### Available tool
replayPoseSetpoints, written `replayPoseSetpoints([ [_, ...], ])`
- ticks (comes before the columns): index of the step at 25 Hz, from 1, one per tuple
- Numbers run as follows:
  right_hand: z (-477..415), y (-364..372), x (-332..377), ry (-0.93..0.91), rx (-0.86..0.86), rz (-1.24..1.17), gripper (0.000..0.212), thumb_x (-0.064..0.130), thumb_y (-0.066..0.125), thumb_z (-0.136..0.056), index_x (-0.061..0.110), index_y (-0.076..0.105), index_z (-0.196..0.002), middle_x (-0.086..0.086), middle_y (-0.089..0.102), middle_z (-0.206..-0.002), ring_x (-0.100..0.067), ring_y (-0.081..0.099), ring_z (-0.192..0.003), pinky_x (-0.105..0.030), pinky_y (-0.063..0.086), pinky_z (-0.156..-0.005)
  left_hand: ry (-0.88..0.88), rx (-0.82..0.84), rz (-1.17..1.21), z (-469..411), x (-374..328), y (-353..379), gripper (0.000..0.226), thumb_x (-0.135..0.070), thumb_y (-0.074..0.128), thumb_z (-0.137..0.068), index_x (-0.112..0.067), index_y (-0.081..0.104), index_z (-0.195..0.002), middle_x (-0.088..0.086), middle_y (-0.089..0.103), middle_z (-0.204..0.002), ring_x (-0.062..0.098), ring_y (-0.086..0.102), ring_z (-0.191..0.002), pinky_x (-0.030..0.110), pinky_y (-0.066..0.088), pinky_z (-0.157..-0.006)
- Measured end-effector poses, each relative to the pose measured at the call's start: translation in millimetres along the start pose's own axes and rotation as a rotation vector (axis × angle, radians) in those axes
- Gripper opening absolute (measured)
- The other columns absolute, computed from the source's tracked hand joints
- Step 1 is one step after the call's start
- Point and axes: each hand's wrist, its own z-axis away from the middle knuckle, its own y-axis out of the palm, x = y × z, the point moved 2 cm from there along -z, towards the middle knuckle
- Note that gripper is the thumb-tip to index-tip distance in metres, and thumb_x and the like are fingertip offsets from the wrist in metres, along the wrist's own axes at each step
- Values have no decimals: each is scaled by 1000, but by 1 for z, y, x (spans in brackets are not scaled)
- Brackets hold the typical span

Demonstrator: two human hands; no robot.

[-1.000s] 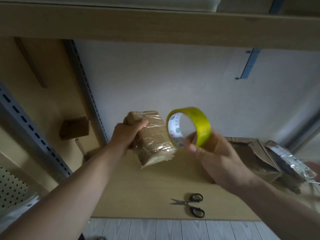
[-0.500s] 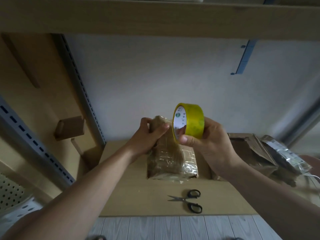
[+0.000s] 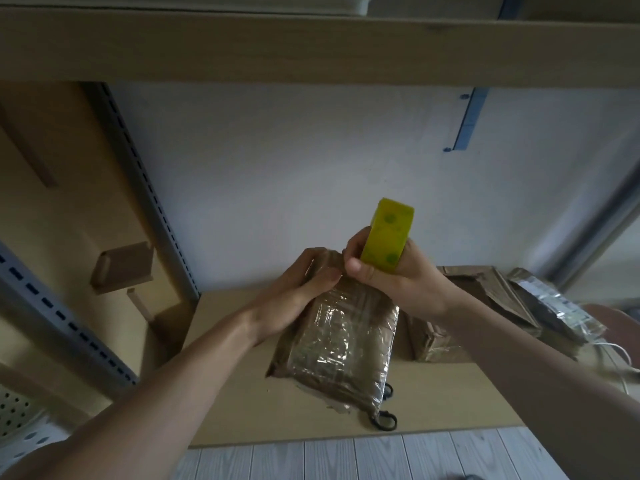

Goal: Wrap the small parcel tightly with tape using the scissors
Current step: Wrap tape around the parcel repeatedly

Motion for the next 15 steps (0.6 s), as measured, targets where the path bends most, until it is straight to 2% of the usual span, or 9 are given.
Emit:
replayPoseSetpoints([
  [2, 1, -2, 5, 70, 123, -144, 14, 11, 62, -90, 2, 60, -100, -3, 63, -88, -15, 61, -85, -25, 50, -74, 25, 11, -3, 1, 1, 0, 46, -59, 60, -85, -33, 55, -123, -4, 68, -119, 13, 65, -114, 43, 49, -102],
  [6, 4, -10, 10, 106, 266, -267, 24, 10, 52, -90, 1, 62, -109, -17, 63, -104, -28, 62, -100, -33, 51, -85, 21, 72, -71, 2, 2, -1, 52, -65, 56, -82, -36, 55, -124, -9, 67, -121, 11, 62, -118, 50, 44, -107],
  [9, 6, -7, 3, 84, 165, -226, 16, 4, 52, -94, -6, 62, -102, -11, 65, -97, -21, 63, -96, -27, 53, -81, -16, 142, -74, 5, 5, 1, 50, -65, 57, -82, -39, 55, -125, -8, 67, -122, 15, 62, -119, 53, 42, -108],
  [12, 3, -8, -4, -10, 39, -45, 5, -2, 61, -93, 0, 63, -98, 2, 64, -86, -10, 62, -81, -20, 48, -73, 18, 260, 4, 10, 1, 11, 46, -46, 55, -93, -30, 49, -136, 2, 63, -131, 22, 60, -123, 47, 46, -107],
  [13, 2, -9, -4, -19, 33, -33, 4, 0, 62, -92, 0, 60, -97, 1, 62, -83, -9, 59, -77, -19, 46, -71, 38, 274, 37, 12, -1, 14, 45, -39, 51, -97, -25, 46, -139, 7, 61, -133, 25, 59, -124, 46, 47, -106],
  [15, 0, -9, -1, -20, 52, -69, 10, 2, 57, -94, -7, 53, -96, -16, 53, -79, -18, 53, -75, -20, 42, -69, 60, 256, 65, 13, -1, 16, 43, -34, 48, -98, -22, 45, -140, 11, 60, -133, 30, 59, -124, 47, 48, -105],
])
